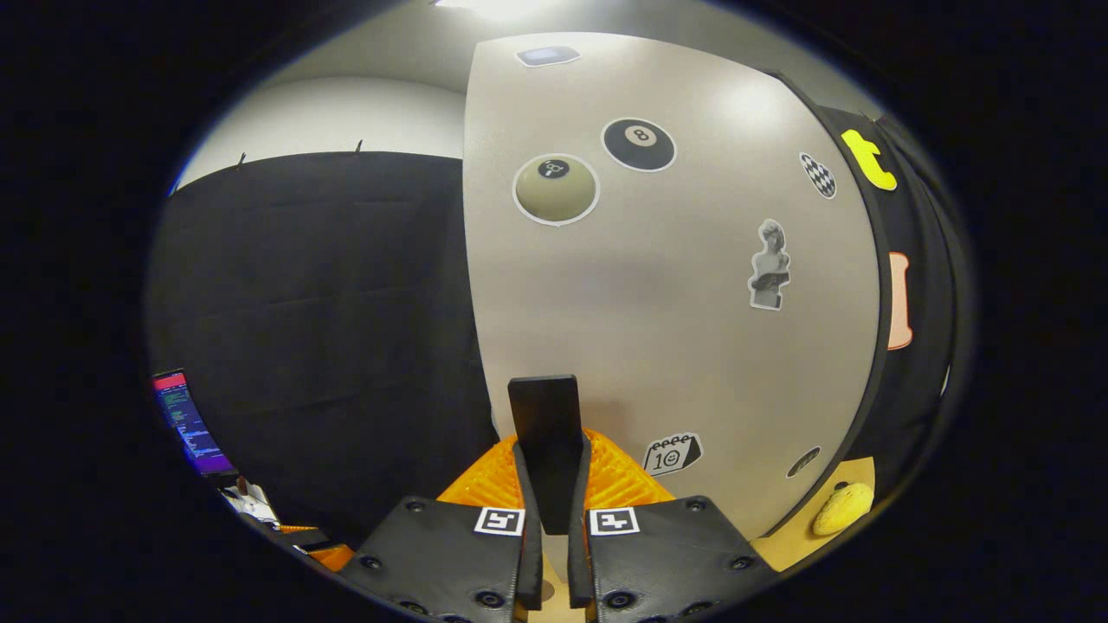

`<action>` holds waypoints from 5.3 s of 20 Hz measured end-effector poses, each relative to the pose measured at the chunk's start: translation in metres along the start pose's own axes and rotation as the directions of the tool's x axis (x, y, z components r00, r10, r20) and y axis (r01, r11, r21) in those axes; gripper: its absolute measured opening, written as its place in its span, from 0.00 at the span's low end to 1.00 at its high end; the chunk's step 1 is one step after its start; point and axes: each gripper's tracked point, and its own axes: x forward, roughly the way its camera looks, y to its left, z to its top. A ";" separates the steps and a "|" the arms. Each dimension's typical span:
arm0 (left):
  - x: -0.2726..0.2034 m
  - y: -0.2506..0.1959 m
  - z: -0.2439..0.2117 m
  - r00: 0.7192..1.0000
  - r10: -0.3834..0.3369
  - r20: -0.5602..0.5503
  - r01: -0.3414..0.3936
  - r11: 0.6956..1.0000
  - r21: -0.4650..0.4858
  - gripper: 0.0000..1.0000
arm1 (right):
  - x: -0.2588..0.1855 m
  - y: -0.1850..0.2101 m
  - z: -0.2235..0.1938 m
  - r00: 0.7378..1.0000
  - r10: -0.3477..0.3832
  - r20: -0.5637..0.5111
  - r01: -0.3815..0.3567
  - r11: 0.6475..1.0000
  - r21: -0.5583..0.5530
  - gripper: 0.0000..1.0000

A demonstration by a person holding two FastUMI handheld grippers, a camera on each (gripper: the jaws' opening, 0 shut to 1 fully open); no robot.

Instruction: Open the cabinet door with the right hand, grasp the bottle in the cabinet with the left hand and place it on the coaster, then close the cabinet door with the right hand.

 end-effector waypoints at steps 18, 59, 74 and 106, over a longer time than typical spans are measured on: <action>-0.075 -0.111 -0.019 0.999 -0.047 0.001 0.046 0.995 0.084 0.83 | -0.008 -0.020 0.002 0.996 0.067 0.057 -0.069 0.997 0.025 0.13; 0.203 -0.197 0.084 0.672 -0.739 -0.044 0.740 0.670 0.061 0.83 | -0.182 -0.125 0.000 0.327 -0.945 0.021 0.907 0.320 0.275 0.00; 0.291 -0.422 0.175 0.639 -0.763 0.098 0.743 0.645 0.177 0.84 | -0.113 -0.288 -0.017 0.428 -0.904 -0.011 0.872 0.410 0.269 0.44; 0.374 -0.499 0.103 0.663 -0.749 0.006 0.739 0.655 0.156 0.72 | -0.104 -0.381 -0.076 0.445 -0.887 -0.124 0.875 0.401 0.271 0.98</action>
